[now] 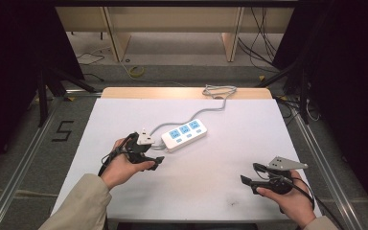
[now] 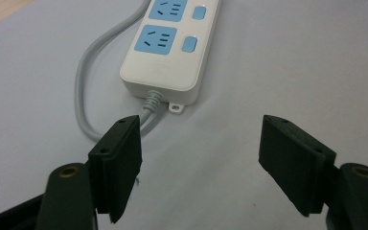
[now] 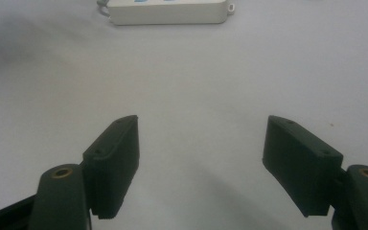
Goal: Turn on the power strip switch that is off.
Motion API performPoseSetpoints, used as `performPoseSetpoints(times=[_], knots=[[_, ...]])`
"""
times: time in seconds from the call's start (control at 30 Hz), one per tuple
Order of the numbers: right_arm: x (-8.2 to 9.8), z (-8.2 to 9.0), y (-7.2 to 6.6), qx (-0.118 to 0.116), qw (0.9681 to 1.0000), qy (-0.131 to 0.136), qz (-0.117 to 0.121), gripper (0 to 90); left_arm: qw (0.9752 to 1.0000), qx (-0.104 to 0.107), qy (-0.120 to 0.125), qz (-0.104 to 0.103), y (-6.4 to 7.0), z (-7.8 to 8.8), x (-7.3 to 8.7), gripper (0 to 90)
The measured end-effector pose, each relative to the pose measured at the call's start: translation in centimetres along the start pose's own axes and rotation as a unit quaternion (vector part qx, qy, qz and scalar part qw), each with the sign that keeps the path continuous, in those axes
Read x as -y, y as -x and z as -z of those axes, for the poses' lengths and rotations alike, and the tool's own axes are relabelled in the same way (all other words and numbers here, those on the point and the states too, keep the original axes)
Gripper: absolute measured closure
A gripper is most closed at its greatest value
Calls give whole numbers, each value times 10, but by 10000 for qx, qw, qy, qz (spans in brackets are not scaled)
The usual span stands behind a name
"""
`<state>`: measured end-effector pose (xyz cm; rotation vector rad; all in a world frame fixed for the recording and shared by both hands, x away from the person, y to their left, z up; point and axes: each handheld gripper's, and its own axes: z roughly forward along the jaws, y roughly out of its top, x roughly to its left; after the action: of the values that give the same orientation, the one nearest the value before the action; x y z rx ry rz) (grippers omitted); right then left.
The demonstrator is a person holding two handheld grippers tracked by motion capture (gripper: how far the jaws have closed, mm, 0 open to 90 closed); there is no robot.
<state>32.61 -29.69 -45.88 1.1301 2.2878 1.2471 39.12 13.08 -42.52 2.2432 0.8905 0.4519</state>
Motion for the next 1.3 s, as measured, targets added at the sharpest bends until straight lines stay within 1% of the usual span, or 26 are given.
performPoseSetpoints(times=[0.13, 0.3, 0.57, 0.63, 0.67, 0.83, 1.13, 1.3], knots=[[0, 0, 0, -1, 10000, -7, 8, 290, 9999, -48, 102, -26, -1, 4, 5, 310], [0, 0, 0, -1, 10000, -20, 11, 290, 9998, -64, 171, 50, -1, 9, 11, 310], [0, 0, 0, -4, 10000, 7, 5, 290, 9998, -72, 171, 57, -1, 13, 20, 300], [0, 0, 0, -6, 10000, 7, 5, 290, 9998, -103, 178, 54, -2, 14, 22, 296], [0, 0, 0, -5, 10000, 8, 5, 290, 9997, -110, 192, 90, -2, 15, 23, 294], [0, 1, 0, -8, 10000, 11, 4, 289, 9996, -134, 233, 120, -3, 19, 29, 288], [0, 0, 0, -19, 10000, 16, 15, 289, 9991, -145, 386, 85, -8, 27, 41, 267], [0, 1, 0, -33, 10000, 10, 21, 288, 9990, -144, 415, 78, -12, 31, 48, 247]])
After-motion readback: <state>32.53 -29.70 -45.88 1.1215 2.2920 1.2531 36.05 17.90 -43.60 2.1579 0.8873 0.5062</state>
